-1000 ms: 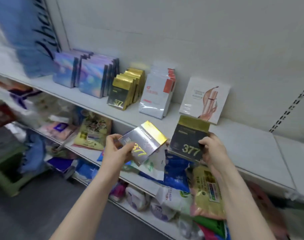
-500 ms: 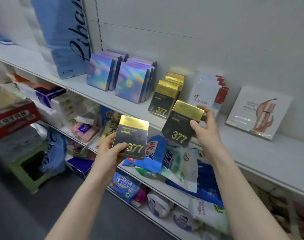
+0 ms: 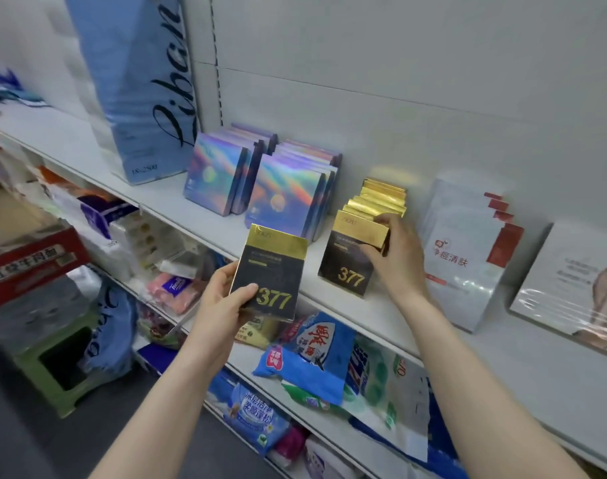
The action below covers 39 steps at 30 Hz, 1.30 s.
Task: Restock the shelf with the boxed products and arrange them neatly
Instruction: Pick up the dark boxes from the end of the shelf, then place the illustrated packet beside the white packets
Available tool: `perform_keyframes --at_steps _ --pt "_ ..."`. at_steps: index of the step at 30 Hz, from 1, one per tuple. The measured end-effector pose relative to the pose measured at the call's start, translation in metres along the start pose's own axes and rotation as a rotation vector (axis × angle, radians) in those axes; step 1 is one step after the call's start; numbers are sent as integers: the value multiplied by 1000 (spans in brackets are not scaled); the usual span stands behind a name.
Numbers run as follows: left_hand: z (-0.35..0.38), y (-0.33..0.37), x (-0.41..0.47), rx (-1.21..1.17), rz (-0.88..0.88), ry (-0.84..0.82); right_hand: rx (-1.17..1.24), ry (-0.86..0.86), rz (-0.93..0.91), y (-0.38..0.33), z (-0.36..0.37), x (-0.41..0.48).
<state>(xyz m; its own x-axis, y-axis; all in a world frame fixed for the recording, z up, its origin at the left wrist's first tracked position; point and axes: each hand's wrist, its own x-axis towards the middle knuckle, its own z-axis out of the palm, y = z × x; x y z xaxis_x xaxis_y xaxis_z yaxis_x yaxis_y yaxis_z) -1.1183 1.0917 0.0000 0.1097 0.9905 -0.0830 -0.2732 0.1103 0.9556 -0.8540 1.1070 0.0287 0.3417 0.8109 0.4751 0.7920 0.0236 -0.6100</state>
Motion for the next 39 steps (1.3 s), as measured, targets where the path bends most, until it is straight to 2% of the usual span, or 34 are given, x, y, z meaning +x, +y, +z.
perform_keyframes --at_steps 5,8,11,13,14,17,18,21,25,29,32,39 --pt "3 -1 23 32 -20 -90 -223 61 -74 -5 9 9" --pt "4 1 32 45 -26 -148 -308 46 -47 -7 7 9" --pt "5 4 38 50 -36 -232 -282 123 -3 -20 1 6" --pt "6 6 39 28 -50 -304 -177 142 -23 -31 -5 3" --pt "8 7 40 7 -59 -344 -89 86 -17 -37 -8 1" --pt "16 6 40 -21 -67 -451 164 -270 122 -54 -17 -4" --pt "18 5 41 3 -45 -469 219 -333 162 -56 -19 -6" --pt "23 -4 51 271 134 -425 232 -241 160 -58 -26 -9" --pt "25 -12 66 676 376 -377 19 -52 114 -54 -30 -2" --pt "28 -21 76 957 472 -426 -234 -53 43 -43 -17 4" --pt "29 -24 82 1082 503 -469 -399 -41 -16 -33 -6 -1" --pt "26 -26 87 1158 573 -499 -494 -3 -46 -29 -3 -13"
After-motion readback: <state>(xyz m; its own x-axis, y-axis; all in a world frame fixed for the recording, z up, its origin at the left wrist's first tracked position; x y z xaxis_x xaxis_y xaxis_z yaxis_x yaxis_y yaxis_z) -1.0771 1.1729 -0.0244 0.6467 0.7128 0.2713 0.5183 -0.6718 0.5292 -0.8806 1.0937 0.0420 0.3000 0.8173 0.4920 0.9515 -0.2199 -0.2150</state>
